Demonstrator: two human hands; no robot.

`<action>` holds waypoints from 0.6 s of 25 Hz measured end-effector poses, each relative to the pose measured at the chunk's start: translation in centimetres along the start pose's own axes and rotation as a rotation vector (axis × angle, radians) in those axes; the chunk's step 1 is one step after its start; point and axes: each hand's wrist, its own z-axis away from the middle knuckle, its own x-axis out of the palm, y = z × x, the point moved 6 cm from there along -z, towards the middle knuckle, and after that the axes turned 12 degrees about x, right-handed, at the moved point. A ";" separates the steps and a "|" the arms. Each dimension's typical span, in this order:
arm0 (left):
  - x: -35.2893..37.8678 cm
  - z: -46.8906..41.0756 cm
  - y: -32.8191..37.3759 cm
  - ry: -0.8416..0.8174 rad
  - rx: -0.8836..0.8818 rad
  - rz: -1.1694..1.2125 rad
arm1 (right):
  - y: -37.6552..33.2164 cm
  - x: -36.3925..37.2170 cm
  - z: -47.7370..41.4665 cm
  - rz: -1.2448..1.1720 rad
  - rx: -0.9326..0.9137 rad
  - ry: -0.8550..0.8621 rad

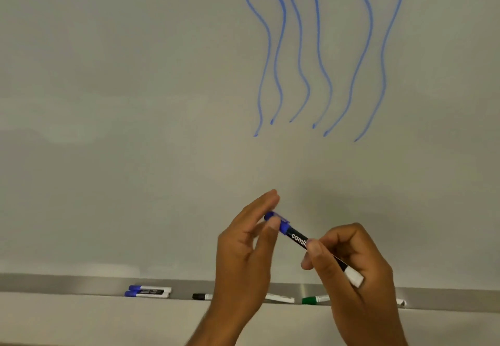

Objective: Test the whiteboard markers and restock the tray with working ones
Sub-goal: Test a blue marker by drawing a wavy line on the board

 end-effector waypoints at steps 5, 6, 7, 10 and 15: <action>1.3 4.8 -3.9 -0.386 0.345 -0.586 | 8.5 1.3 -0.6 -0.057 0.172 -0.085; 1.6 5.7 -4.9 -0.452 0.402 -0.696 | 10.6 1.9 -0.5 -0.075 0.217 -0.139; 1.6 6.5 -5.8 -0.514 0.411 -0.759 | 12.6 2.6 -0.3 -0.060 0.263 -0.189; 1.4 9.4 -10.2 -0.701 0.253 -0.682 | 18.1 4.5 0.9 0.063 0.383 -0.291; -0.4 14.0 -17.1 -0.797 0.085 -0.730 | 24.7 7.7 3.4 0.263 0.550 -0.395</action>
